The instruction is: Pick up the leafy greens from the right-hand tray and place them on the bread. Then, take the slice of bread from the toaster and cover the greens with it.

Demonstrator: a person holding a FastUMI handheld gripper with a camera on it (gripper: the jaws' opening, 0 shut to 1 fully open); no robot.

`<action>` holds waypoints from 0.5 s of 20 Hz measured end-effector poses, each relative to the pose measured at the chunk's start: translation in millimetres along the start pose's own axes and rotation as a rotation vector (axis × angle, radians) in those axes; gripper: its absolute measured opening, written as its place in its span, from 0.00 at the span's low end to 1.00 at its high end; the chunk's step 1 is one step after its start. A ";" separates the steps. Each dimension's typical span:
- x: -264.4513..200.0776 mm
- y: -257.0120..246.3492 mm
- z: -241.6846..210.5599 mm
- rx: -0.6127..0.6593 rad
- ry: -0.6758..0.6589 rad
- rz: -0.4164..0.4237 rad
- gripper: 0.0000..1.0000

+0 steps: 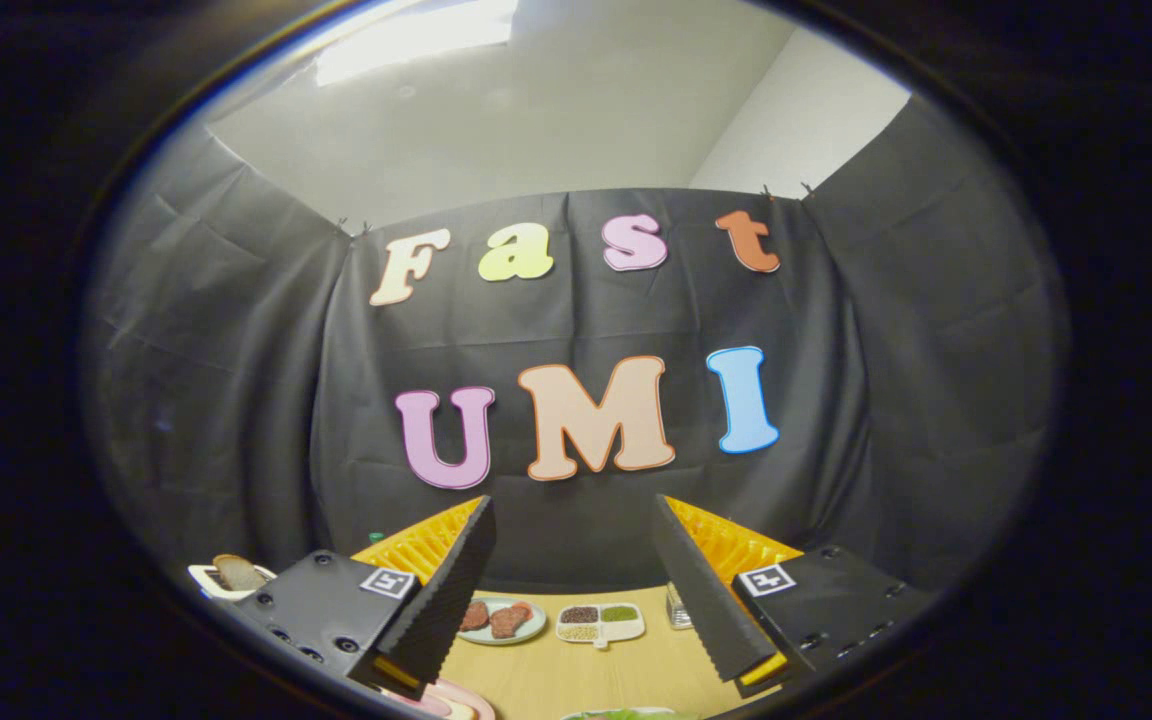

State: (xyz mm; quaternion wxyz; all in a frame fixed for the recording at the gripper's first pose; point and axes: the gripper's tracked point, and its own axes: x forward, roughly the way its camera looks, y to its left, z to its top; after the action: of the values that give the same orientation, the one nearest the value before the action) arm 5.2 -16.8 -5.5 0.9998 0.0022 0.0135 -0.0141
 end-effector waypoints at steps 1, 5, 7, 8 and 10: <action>1.0 1.0 -3.1 -0.004 0.010 0.017 1.00; 5.1 1.9 -25.0 -0.067 0.086 0.119 1.00; 5.5 1.7 -41.9 -0.101 0.139 0.191 1.00; 5.1 -0.5 -53.2 -0.111 0.173 0.226 1.00; 3.6 -6.5 -76.8 -0.133 0.254 0.291 1.00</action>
State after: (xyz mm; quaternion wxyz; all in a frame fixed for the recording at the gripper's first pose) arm 6.5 -23.0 -82.4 0.9795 -0.0600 0.1400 0.1317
